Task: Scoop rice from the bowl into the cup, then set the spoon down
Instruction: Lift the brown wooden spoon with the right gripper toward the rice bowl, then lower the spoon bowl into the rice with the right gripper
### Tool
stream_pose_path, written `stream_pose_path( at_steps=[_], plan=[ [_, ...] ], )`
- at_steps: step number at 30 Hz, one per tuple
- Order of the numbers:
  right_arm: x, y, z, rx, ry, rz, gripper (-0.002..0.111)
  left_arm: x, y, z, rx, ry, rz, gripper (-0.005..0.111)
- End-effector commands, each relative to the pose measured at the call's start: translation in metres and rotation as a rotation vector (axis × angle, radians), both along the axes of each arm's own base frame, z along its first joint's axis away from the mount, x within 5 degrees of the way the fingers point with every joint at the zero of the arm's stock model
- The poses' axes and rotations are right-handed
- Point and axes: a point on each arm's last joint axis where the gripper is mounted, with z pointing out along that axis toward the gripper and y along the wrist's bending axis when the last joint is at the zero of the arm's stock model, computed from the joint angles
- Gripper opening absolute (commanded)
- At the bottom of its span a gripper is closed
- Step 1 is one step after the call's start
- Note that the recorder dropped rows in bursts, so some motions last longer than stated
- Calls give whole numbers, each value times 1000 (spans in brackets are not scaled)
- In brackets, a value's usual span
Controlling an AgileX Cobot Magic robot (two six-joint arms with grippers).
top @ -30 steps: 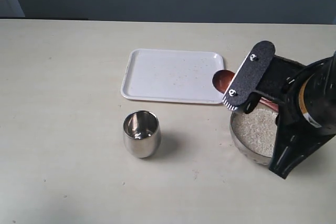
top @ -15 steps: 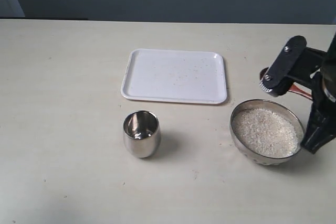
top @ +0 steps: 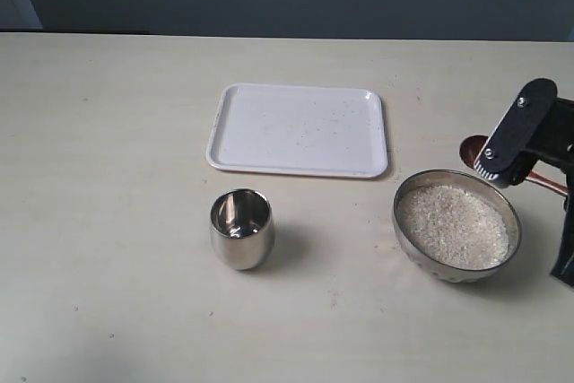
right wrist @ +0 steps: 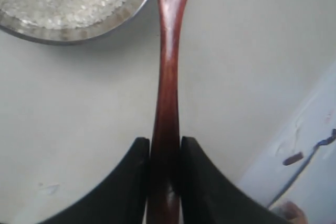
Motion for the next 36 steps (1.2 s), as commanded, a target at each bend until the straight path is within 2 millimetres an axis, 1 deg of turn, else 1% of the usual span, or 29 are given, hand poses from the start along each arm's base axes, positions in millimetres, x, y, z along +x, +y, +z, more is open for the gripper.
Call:
stream_pose_path(
  at_steps=[1,6,11,14,17,20,22,23,25,31,36],
  plan=[
    [2,3,-6,-113,-35,91,-1,0,0,3,-2,-22,0,0],
    [0,20,-17,-166,3,184,-1,0,0,3,-2,-22,0,0],
    [0,39,-31,-262,17,289,-1,0,0,3,-2,-22,0,0],
    [-1,45,-38,-283,36,298,-1,0,0,3,-2,-22,0,0],
    [1,46,-43,-308,42,301,-1,0,0,3,-2,-22,0,0],
    [1,43,-46,-336,31,308,-1,0,0,3,-2,-22,0,0],
    [0,39,-50,-361,35,315,-1,0,0,3,-2,-22,0,0],
    [1,35,-53,-401,1,324,-1,0,0,3,-2,-22,0,0],
    [1,29,-58,-452,-13,344,-1,0,0,3,-2,-22,0,0],
    [2,30,-59,-451,-35,332,-1,0,0,3,-2,-22,0,0],
    [3,33,-71,-482,4,319,-1,0,0,3,-2,-22,0,0]
  ],
)
